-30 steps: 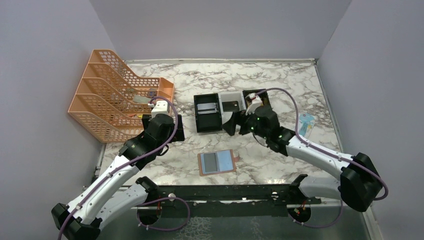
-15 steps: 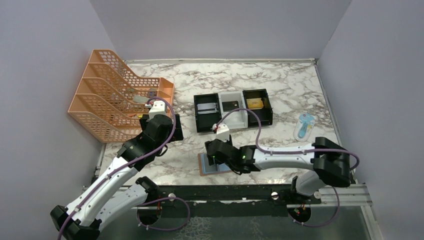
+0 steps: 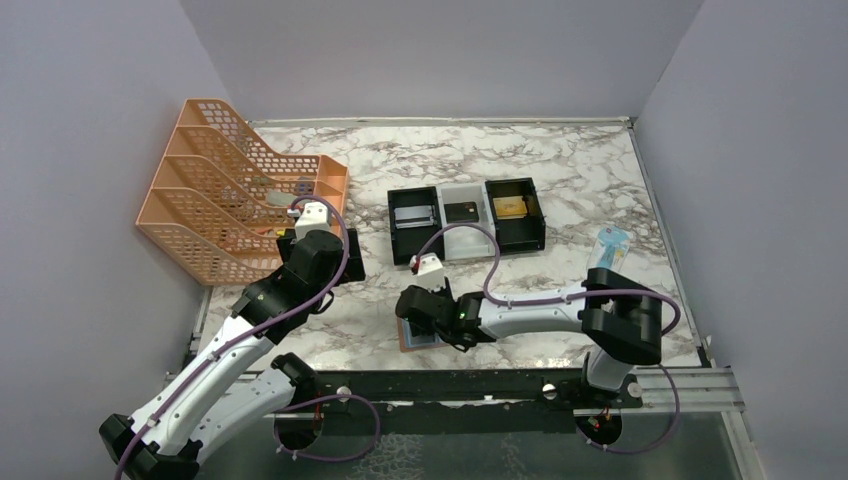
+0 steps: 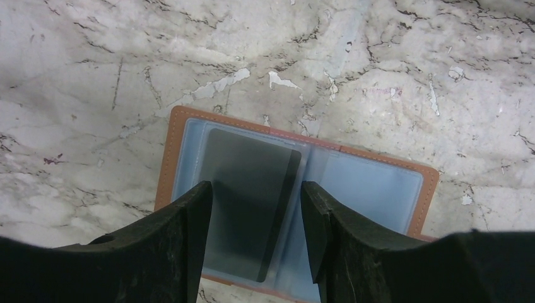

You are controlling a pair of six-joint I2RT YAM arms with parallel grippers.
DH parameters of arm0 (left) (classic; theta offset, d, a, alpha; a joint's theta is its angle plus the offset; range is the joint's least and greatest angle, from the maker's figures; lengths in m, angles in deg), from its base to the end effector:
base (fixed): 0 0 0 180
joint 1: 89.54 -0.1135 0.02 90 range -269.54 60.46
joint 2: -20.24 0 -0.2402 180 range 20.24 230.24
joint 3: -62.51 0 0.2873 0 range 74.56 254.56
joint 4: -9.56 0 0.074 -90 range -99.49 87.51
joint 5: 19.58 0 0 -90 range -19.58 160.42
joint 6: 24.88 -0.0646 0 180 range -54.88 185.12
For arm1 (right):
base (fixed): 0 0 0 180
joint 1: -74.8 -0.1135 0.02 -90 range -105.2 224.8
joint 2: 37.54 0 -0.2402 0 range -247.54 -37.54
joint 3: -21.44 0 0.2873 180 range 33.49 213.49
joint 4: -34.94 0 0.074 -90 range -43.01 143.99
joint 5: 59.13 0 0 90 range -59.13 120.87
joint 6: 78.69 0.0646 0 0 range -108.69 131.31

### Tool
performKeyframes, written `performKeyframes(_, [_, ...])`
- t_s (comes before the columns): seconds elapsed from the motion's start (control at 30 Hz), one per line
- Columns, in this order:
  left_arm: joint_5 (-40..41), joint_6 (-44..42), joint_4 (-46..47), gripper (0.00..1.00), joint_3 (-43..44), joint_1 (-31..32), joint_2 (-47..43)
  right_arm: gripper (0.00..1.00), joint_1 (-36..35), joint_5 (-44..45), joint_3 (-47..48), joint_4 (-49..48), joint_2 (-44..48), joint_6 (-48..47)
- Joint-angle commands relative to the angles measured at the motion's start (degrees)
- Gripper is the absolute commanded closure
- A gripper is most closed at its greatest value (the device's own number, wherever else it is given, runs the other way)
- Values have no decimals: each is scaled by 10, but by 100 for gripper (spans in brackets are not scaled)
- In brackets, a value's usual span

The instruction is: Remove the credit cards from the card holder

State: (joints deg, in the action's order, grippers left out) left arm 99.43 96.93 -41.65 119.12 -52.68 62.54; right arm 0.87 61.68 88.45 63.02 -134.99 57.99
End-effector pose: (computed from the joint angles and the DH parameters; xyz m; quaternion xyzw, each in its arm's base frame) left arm 0.1989 -0.1100 0.2678 -0.0737 0.8701 -0.0591 0.4837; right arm 0.1332 0.3430 0.0957 -0.1486 0.9188 0.1005 0.3517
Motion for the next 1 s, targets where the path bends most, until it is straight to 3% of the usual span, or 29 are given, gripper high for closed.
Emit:
performKeyframes(0.0, [15,6,-8,1,-3,-2,-7,47,-4,0,23,10,-16,4])
performKeyframes(0.43, [13,5,-7,1,-3,-2,-8,49,-3,-2,48,39,-64,9])
performKeyframes(0.97, [7,4,-7,1,-3,-2,3,84,-4,5,37,42,-59,8])
